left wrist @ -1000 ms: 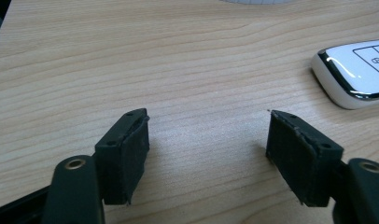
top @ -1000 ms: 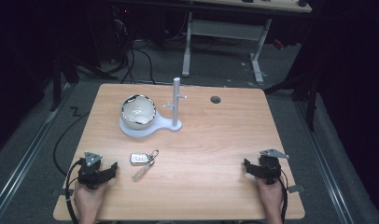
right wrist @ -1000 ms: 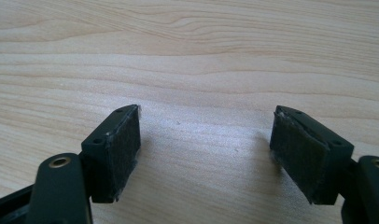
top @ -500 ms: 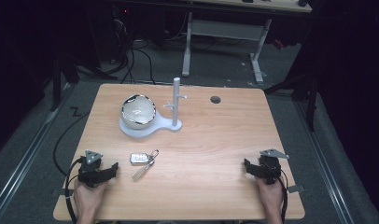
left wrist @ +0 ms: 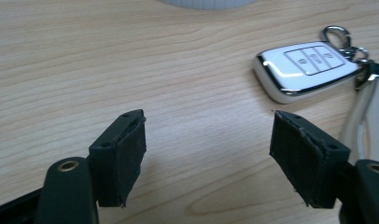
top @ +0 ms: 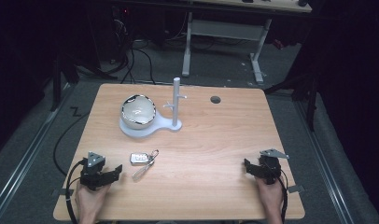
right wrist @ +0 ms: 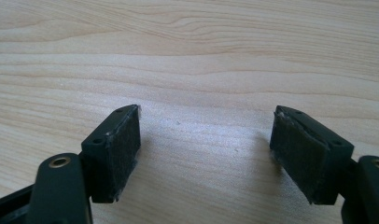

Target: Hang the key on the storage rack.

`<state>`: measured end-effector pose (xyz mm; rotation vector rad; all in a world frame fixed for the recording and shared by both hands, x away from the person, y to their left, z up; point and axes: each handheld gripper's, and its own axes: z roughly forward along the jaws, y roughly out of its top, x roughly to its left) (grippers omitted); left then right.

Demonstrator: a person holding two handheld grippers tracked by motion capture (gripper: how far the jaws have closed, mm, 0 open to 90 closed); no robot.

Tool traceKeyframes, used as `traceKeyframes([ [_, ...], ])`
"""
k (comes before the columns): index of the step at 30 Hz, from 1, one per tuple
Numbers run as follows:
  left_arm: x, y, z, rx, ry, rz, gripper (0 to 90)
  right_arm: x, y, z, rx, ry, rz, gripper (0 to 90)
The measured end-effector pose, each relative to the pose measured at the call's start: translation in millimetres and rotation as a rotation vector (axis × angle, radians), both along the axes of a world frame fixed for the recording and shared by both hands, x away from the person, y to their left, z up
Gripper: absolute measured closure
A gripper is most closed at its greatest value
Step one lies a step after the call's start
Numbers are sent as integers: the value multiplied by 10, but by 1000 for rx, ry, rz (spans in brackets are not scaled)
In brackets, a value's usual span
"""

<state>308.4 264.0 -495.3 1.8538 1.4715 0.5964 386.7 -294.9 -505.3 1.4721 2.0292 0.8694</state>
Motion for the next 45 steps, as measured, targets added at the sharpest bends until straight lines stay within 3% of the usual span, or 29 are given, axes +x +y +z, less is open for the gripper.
traceKeyframes([
  [6, 29, -124, 39, -5, -4, -44, 261, 0, 0, 0, 0, 0, 0, 246],
  [15, 228, -385, 81, 29, 8, -127, 234, -1, 0, 0, 0, 0, 0, 246],
  [24, 393, -491, 117, 32, 0, -165, 244, -1, 0, 0, -1, 0, 1, 246],
  [29, 504, -576, 100, 63, 22, -192, 247, -1, 0, 0, 0, 0, 0, 246],
  [36, 595, -706, 60, 110, 34, -244, 282, -1, 0, 0, 0, 0, 0, 246],
  [45, 634, -757, -3, 126, 62, -260, 372, -1, 0, 0, 0, 0, 0, 246],
])
